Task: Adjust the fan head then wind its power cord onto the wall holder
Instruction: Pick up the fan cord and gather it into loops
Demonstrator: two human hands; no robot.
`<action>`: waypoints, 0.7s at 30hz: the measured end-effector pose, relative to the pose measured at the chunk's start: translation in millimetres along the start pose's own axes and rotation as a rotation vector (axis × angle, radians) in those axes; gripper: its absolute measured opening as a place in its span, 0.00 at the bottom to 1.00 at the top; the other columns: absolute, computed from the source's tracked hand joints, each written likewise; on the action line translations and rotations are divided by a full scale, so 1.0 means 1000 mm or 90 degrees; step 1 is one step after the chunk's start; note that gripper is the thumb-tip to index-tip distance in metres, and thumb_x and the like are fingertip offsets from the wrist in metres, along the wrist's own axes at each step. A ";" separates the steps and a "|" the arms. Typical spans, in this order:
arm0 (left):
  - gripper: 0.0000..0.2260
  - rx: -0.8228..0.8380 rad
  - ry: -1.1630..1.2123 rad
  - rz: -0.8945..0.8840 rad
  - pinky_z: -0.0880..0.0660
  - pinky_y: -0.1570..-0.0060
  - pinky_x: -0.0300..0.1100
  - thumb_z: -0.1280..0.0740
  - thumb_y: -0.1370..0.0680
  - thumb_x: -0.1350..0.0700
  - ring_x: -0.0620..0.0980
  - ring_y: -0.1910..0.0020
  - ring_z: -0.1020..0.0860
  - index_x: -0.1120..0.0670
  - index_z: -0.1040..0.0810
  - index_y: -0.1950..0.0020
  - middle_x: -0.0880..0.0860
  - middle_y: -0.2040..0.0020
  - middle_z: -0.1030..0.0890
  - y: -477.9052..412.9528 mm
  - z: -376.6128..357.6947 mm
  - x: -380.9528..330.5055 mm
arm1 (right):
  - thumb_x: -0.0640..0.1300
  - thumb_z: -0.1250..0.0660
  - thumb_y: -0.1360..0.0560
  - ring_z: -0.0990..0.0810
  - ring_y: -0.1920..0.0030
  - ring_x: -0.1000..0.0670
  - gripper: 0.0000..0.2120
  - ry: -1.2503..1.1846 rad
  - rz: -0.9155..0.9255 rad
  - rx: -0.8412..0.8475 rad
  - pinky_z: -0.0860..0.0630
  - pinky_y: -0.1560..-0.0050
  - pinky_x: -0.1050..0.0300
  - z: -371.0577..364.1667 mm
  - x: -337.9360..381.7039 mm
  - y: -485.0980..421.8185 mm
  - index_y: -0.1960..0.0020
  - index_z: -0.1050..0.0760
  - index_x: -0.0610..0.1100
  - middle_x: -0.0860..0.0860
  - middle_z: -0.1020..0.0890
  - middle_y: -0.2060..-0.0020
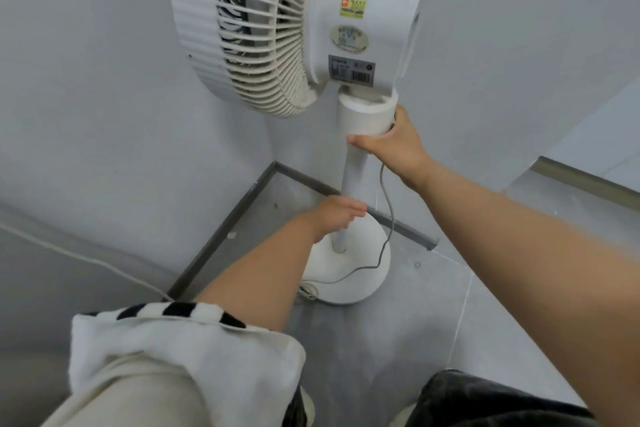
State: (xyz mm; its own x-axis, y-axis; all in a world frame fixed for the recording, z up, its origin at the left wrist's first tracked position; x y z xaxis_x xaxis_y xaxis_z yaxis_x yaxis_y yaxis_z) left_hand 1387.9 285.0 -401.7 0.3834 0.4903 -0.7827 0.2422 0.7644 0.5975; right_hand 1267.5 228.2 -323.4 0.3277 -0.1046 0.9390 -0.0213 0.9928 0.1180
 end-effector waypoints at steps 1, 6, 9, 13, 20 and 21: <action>0.17 0.048 -0.016 0.005 0.31 0.52 0.33 0.43 0.22 0.65 0.48 0.47 0.29 0.56 0.26 0.35 0.54 0.43 0.23 -0.002 -0.007 0.004 | 0.46 0.23 0.36 0.25 0.42 0.52 0.37 -0.002 -0.003 -0.005 0.25 0.39 0.54 -0.001 -0.001 0.000 0.33 0.37 0.45 0.53 0.26 0.43; 0.23 0.178 -0.025 0.039 0.39 0.30 0.47 0.43 0.25 0.68 0.46 0.31 0.35 0.47 0.27 0.36 0.47 0.32 0.28 -0.007 -0.027 0.011 | 0.46 0.22 0.36 0.25 0.42 0.51 0.38 -0.021 -0.007 -0.010 0.25 0.38 0.51 -0.001 -0.007 -0.002 0.33 0.37 0.45 0.52 0.26 0.42; 0.17 0.202 -0.001 0.049 0.40 0.30 0.47 0.39 0.23 0.66 0.45 0.33 0.33 0.49 0.27 0.39 0.47 0.35 0.26 -0.005 -0.030 0.015 | 0.48 0.21 0.38 0.24 0.42 0.50 0.38 -0.021 -0.008 -0.002 0.25 0.39 0.49 0.001 -0.011 -0.006 0.34 0.37 0.46 0.51 0.25 0.42; 0.11 0.260 0.001 0.059 0.40 0.34 0.45 0.36 0.24 0.64 0.46 0.38 0.29 0.51 0.28 0.46 0.47 0.45 0.21 -0.004 -0.035 0.027 | 0.50 0.21 0.40 0.24 0.41 0.49 0.39 -0.017 -0.009 0.004 0.24 0.39 0.47 0.001 -0.013 -0.009 0.35 0.36 0.48 0.50 0.25 0.41; 0.07 0.056 -0.104 0.027 0.31 0.62 0.32 0.36 0.23 0.59 0.43 0.60 0.26 0.55 0.21 0.59 0.48 0.63 0.22 -0.003 -0.021 0.039 | 0.48 0.21 0.38 0.24 0.42 0.50 0.38 -0.020 -0.012 0.011 0.24 0.40 0.51 0.005 -0.015 -0.007 0.34 0.37 0.48 0.50 0.24 0.40; 0.09 0.035 -0.103 0.031 0.31 0.65 0.32 0.38 0.23 0.58 0.44 0.61 0.26 0.54 0.22 0.62 0.48 0.65 0.22 -0.004 -0.018 0.040 | 0.48 0.21 0.38 0.23 0.42 0.50 0.38 -0.023 -0.012 0.009 0.24 0.40 0.52 0.005 -0.016 -0.006 0.34 0.36 0.48 0.50 0.24 0.41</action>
State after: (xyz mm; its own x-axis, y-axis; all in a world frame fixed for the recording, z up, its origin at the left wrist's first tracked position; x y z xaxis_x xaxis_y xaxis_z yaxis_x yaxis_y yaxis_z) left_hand 1386.3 309.5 -438.4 0.5325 0.4490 -0.7175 0.2663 0.7158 0.6456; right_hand 1257.4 223.4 -337.0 0.2940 -0.1263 0.9474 -0.0287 0.9896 0.1408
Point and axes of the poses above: each hand's wrist, its own y-axis away from the middle knuckle, its own z-axis out of the back of the hand, x = y × z, the point moved 1 cm from there along -y, towards the middle knuckle
